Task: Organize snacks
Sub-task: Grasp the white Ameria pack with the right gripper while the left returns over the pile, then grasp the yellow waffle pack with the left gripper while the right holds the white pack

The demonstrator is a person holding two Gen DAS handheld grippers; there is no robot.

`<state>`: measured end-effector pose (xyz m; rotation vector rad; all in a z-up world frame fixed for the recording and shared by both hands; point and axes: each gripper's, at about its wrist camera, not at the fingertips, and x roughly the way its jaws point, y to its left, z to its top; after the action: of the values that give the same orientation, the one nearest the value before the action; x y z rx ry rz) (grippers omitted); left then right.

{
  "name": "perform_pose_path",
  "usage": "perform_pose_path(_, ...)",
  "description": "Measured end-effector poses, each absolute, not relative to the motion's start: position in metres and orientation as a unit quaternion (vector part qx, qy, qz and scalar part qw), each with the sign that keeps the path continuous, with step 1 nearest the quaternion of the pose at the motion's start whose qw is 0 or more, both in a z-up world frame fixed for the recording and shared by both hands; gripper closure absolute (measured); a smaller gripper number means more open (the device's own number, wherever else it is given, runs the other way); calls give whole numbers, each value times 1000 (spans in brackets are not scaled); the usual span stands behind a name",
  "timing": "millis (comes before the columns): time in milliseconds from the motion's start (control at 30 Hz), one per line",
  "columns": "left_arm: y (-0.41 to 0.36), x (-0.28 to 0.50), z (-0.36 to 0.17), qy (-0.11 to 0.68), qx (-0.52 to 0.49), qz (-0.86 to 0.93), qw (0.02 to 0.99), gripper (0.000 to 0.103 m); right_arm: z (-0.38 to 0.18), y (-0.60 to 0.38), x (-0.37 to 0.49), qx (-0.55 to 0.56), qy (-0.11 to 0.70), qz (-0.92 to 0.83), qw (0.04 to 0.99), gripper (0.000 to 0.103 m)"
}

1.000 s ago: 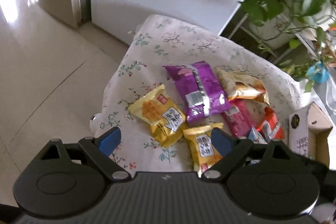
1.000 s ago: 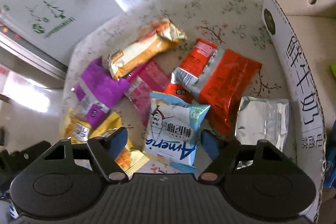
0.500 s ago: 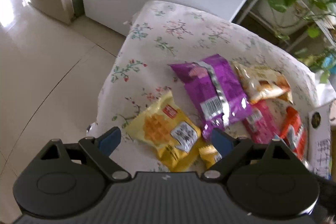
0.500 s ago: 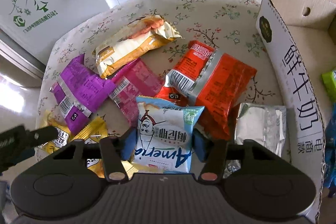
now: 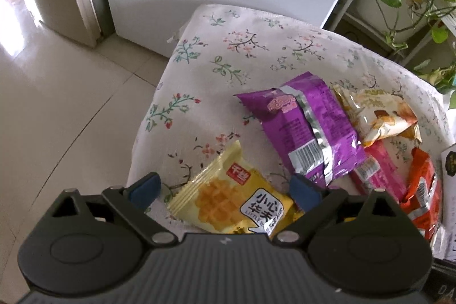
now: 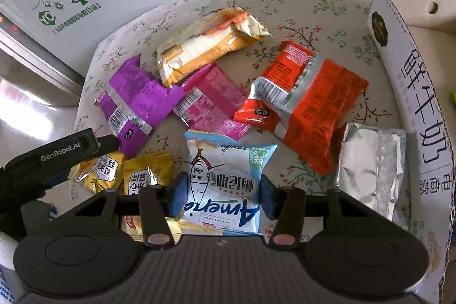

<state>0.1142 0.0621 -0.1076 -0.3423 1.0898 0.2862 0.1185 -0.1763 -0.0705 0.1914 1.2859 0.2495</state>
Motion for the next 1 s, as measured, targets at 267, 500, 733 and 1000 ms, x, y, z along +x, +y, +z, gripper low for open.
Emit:
perform_pose_path(267,54,94,-102,513,-117,112,843,27,-68,-182,117,94,597,117,788,45)
perform_pose_path(500,63,80,-97,517,-155,93,837,26,-65,-187,115,98,598,120,787,45)
perform_pose_path(733,61,85,-98,511,-138,95,843,10,-65,-184,115,101,598,123,786,45)
perform_pose_path(1000,33,79,-111,532,-32,54,844,4,-67,-187,117,107,603,124,781,45)
